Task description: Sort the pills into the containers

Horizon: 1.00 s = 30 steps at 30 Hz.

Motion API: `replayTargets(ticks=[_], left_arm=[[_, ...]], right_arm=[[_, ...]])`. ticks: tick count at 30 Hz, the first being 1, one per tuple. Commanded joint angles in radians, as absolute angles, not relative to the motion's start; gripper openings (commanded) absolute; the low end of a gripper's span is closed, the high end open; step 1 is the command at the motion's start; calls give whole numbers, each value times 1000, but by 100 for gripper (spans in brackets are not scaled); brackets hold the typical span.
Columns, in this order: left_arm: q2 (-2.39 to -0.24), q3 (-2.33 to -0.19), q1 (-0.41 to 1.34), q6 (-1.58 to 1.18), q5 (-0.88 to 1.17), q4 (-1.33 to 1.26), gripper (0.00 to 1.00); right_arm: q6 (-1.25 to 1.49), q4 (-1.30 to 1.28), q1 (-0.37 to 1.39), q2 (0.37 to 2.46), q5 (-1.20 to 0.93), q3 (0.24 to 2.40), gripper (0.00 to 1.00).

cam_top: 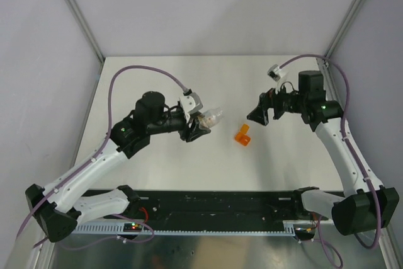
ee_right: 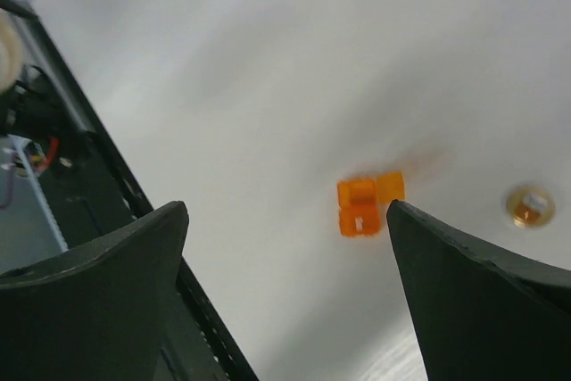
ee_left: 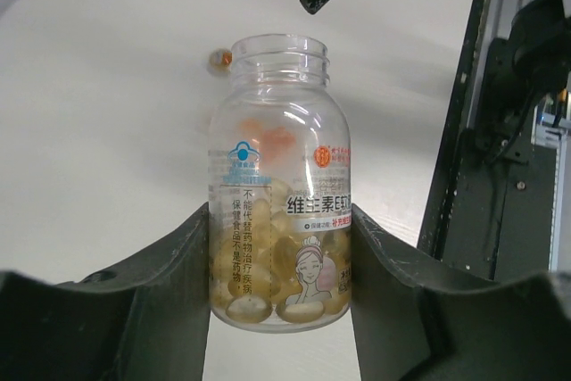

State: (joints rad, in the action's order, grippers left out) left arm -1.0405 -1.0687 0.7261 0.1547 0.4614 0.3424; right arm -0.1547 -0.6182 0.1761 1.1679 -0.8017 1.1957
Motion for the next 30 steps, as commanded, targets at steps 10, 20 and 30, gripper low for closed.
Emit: replayTargets(ticks=[10, 20, 30], left_arm=[[-1046, -858, 721, 179, 499, 87, 0], [-1176, -807, 721, 226, 494, 14, 0], [-1369, -834, 721, 234, 504, -80, 0]], right_arm=[[-354, -549, 242, 1227, -476, 962, 99], [-342, -508, 242, 1337, -414, 928, 99], [-339, -484, 213, 1389, -397, 925, 97]])
